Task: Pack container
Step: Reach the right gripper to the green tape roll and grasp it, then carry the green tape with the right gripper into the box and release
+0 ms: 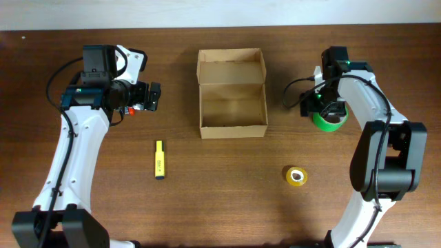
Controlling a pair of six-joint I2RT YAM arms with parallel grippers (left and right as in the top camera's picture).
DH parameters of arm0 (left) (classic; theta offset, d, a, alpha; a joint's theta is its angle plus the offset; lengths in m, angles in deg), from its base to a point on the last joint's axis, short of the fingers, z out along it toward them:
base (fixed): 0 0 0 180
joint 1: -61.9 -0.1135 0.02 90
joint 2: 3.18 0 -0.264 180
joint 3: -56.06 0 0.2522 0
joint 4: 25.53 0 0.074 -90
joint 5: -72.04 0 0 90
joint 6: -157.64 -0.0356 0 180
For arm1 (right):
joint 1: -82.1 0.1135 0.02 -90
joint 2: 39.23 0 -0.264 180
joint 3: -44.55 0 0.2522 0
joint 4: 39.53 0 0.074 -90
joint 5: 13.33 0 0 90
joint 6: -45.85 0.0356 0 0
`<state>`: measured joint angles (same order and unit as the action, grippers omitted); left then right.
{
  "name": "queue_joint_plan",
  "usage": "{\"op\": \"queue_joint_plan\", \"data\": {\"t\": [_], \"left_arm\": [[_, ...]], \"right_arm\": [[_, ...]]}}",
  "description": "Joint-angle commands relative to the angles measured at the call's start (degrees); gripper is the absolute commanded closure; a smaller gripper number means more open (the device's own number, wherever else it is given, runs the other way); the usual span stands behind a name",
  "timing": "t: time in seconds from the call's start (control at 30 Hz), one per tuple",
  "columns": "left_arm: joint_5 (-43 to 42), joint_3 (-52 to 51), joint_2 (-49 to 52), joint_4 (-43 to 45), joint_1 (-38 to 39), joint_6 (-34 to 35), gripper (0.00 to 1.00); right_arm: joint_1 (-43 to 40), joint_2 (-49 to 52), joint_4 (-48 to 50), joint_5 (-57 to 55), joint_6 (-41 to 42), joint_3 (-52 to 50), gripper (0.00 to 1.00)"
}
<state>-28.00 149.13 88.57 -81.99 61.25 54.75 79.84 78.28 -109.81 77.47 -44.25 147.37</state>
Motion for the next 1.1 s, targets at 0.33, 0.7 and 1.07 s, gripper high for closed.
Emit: {"op": "queue_joint_plan", "data": {"t": [0.33, 0.7, 1.07], "left_arm": [[0.42, 0.98, 0.46, -0.09, 0.24, -0.92, 0.01], [0.44, 0.98, 0.46, -0.07, 0.22, -0.92, 0.01], [2.6, 0.98, 0.46, 0.02, 0.22, -0.96, 0.01]], "right_arm": [[-1.57, 5.11, 1.49, -1.31, -0.02, 1.18, 0.35], [-1.57, 5.09, -0.46, 1.99, 0.55, 3.43, 0.96], [1.01, 5.05, -24.13, 4.07, 0.55, 46.88, 0.96]]}}
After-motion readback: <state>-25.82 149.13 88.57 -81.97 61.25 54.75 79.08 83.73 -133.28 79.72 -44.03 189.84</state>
